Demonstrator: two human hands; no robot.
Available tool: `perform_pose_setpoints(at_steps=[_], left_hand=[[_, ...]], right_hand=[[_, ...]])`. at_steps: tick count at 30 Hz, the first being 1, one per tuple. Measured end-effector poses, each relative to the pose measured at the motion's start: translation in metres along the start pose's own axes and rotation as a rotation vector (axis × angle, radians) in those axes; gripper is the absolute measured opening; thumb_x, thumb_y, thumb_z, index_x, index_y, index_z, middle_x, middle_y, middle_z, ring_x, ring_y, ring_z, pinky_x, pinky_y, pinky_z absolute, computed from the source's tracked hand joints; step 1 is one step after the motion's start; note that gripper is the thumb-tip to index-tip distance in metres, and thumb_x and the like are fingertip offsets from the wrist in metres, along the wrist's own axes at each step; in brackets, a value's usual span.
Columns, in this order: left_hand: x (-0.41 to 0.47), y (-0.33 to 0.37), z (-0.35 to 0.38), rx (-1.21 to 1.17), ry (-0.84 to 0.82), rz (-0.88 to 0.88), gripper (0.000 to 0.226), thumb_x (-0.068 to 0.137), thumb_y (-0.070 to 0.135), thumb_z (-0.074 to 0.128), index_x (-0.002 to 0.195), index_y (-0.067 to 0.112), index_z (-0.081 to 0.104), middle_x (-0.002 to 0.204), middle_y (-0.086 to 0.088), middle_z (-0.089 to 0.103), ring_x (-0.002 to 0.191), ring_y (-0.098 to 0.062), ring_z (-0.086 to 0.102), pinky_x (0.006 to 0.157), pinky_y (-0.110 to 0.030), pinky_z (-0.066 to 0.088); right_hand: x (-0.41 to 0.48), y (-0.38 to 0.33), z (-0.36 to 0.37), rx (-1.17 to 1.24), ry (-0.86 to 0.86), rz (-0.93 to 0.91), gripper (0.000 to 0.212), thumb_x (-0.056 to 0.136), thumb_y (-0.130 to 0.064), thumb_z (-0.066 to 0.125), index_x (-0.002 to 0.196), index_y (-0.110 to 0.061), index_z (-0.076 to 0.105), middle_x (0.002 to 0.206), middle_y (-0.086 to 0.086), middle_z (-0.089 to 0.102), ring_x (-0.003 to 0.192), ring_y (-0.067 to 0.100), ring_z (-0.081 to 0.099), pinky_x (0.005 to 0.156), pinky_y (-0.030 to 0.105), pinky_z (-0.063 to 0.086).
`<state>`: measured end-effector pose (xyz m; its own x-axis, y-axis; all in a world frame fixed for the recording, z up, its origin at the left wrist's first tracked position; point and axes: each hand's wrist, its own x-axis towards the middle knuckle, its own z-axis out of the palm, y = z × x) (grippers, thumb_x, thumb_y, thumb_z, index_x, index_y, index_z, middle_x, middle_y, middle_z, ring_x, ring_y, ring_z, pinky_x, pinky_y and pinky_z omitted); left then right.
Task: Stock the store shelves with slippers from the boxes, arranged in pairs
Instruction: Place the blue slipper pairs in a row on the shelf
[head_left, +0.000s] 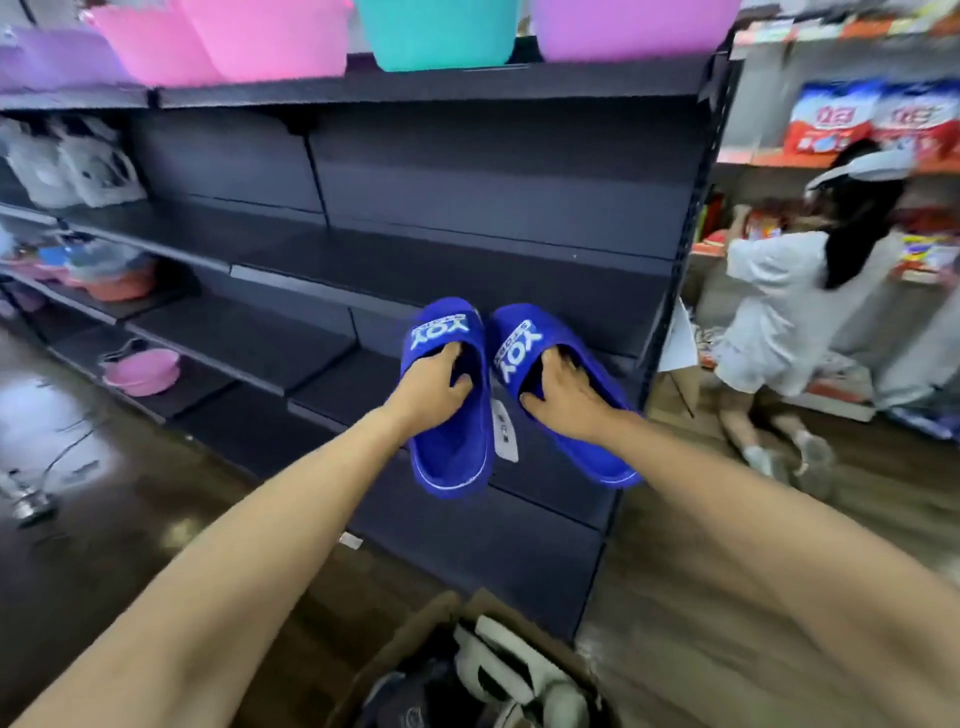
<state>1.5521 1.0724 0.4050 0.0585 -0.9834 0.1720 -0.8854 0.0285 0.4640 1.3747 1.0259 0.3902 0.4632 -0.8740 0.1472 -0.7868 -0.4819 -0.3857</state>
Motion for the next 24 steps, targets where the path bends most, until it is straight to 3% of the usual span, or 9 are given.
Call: perform_pose_setpoints(at_steps=[3, 7, 12, 14, 17, 21, 24], left_hand=[[0.046, 0.009, 0.001, 0.002, -0.073, 0.122, 0.035, 0.093, 0.015, 0.045, 0.126, 0.004, 0.043, 0.121, -0.014, 0.057, 0.108, -0.031, 0.053, 0.083, -0.028, 0.036], [0.097, 0.018, 0.010, -0.032, -0.144, 0.240, 0.038, 0.093, 0.016, 0.046, 0.130, 0.007, 0.042, 0.127, -0.009, 0.054, 0.115, -0.028, 0.051, 0.091, -0.030, 0.038], [0.151, 0.026, 0.036, -0.032, -0.256, 0.283, 0.037, 0.094, 0.027, 0.048, 0.127, 0.009, 0.044, 0.128, -0.008, 0.054, 0.115, -0.025, 0.050, 0.091, -0.027, 0.036], [0.173, 0.028, 0.049, -0.056, -0.318, 0.238, 0.042, 0.092, 0.042, 0.048, 0.124, 0.014, 0.045, 0.129, -0.006, 0.053, 0.115, -0.025, 0.050, 0.094, -0.030, 0.039], [0.209, 0.031, 0.064, 0.099, -0.318, 0.262, 0.062, 0.089, 0.057, 0.043, 0.139, 0.021, 0.034, 0.140, -0.008, 0.045, 0.126, -0.029, 0.043, 0.107, -0.040, 0.032], [0.257, 0.033, 0.078, 0.314, -0.276, 0.301, 0.057, 0.095, 0.053, 0.029, 0.143, 0.023, 0.030, 0.141, -0.011, 0.045, 0.131, -0.031, 0.038, 0.113, -0.042, 0.015], [0.285, 0.031, 0.086, 0.321, -0.255, 0.384, 0.051, 0.096, 0.048, 0.029, 0.141, 0.024, 0.033, 0.136, -0.010, 0.050, 0.125, -0.030, 0.043, 0.110, -0.043, 0.018]], right_hand=[[0.027, 0.011, -0.015, 0.060, 0.085, 0.123, 0.061, 0.089, -0.018, 0.054, 0.135, 0.009, 0.022, 0.142, 0.024, 0.033, 0.132, 0.036, 0.033, 0.109, 0.042, 0.027], [0.057, 0.025, -0.024, 0.218, 0.195, 0.349, 0.056, 0.090, -0.010, 0.051, 0.134, 0.009, 0.021, 0.139, 0.024, 0.037, 0.127, 0.037, 0.039, 0.105, 0.038, 0.032], [0.089, 0.052, -0.024, 0.329, 0.280, 0.577, 0.061, 0.091, -0.006, 0.049, 0.136, 0.014, 0.014, 0.113, 0.020, 0.051, 0.105, 0.027, 0.051, 0.090, 0.034, 0.037], [0.102, 0.065, -0.027, 0.267, 0.253, 0.615, 0.067, 0.092, -0.012, 0.051, 0.139, 0.014, 0.010, 0.127, 0.025, 0.050, 0.117, 0.034, 0.050, 0.093, 0.035, 0.037], [0.129, 0.086, -0.028, 0.167, 0.197, 0.614, 0.066, 0.093, -0.019, 0.051, 0.139, 0.010, 0.014, 0.131, 0.024, 0.049, 0.120, 0.037, 0.049, 0.094, 0.035, 0.038], [0.164, 0.107, -0.020, 0.082, 0.271, 0.664, 0.051, 0.094, -0.019, 0.049, 0.135, 0.003, 0.029, 0.130, 0.022, 0.051, 0.119, 0.036, 0.050, 0.095, 0.035, 0.038], [0.184, 0.117, -0.013, 0.129, 0.395, 0.673, 0.041, 0.091, -0.011, 0.048, 0.128, 0.003, 0.038, 0.129, 0.023, 0.051, 0.118, 0.037, 0.049, 0.094, 0.036, 0.038]])
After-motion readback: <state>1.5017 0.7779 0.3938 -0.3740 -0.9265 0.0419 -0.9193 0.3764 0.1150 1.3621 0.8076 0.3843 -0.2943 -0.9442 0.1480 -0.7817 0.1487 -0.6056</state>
